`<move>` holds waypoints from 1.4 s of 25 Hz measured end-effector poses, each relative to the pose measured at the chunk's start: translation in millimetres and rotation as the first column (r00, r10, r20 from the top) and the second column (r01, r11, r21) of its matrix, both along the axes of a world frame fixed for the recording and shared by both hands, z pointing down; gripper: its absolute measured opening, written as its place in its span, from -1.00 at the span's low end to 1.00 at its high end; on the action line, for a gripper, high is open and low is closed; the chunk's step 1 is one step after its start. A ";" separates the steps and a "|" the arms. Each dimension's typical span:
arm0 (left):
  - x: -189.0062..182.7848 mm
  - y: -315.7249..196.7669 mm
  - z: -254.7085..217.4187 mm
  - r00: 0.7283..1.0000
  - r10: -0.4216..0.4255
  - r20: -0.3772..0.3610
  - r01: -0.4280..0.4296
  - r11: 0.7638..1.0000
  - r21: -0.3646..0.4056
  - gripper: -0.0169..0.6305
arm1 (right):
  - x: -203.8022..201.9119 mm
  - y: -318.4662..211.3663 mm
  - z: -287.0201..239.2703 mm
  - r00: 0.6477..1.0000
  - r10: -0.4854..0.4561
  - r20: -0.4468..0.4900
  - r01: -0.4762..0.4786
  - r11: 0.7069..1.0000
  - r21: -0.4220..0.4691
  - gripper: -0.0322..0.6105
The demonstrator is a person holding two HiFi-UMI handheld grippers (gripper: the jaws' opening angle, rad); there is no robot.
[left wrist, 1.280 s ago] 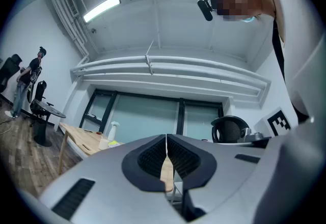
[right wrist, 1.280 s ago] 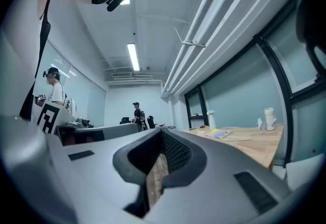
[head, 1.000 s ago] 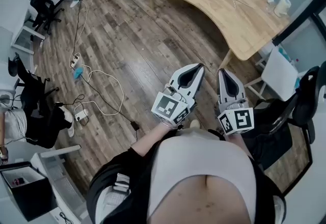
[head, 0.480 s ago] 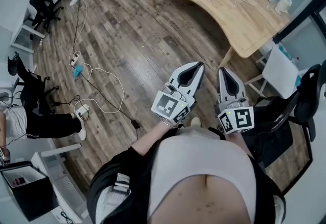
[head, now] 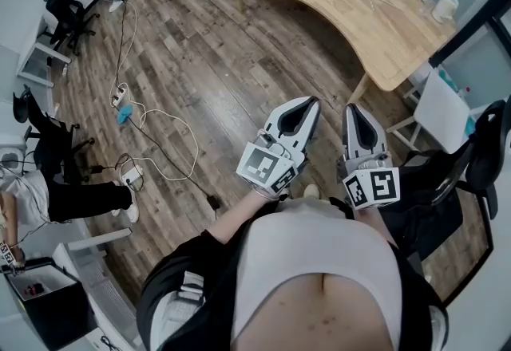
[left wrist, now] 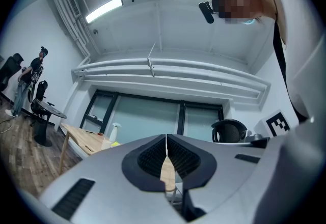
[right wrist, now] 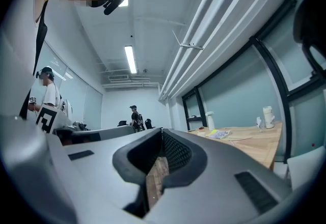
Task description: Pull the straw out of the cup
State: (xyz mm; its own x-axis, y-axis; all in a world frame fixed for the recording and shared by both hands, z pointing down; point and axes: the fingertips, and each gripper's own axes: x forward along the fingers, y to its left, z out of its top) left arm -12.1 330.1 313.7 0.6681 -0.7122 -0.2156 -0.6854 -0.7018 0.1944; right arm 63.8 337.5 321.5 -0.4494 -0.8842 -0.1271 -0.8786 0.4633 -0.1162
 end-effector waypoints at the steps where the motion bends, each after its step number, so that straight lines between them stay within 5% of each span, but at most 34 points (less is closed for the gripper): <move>1: -2.3 0.5 0.1 1.000 0.003 0.001 -0.003 1.000 0.001 -0.91 | -2.7 0.5 0.8 1.000 0.003 0.002 -0.003 1.000 -0.002 -0.80; 17: -28.3 -3.0 17.1 1.000 0.030 -0.008 -0.031 0.999 -0.034 -0.91 | -30.5 10.6 21.0 0.999 0.044 -0.005 -0.044 0.998 -0.034 -0.80; 35: -0.9 -168.4 12.3 0.999 -0.035 -0.002 0.035 0.999 -0.008 -0.91 | -0.2 -164.5 9.3 1.000 -0.019 -0.015 0.019 1.000 0.008 -0.80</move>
State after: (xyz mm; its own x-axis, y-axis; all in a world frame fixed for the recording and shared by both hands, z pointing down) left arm -12.9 161.7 326.0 0.6422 -0.7369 -0.2109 -0.7092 -0.6757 0.2011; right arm 63.6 172.9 330.8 -0.4682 -0.8743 -0.1280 -0.8710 0.4810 -0.0995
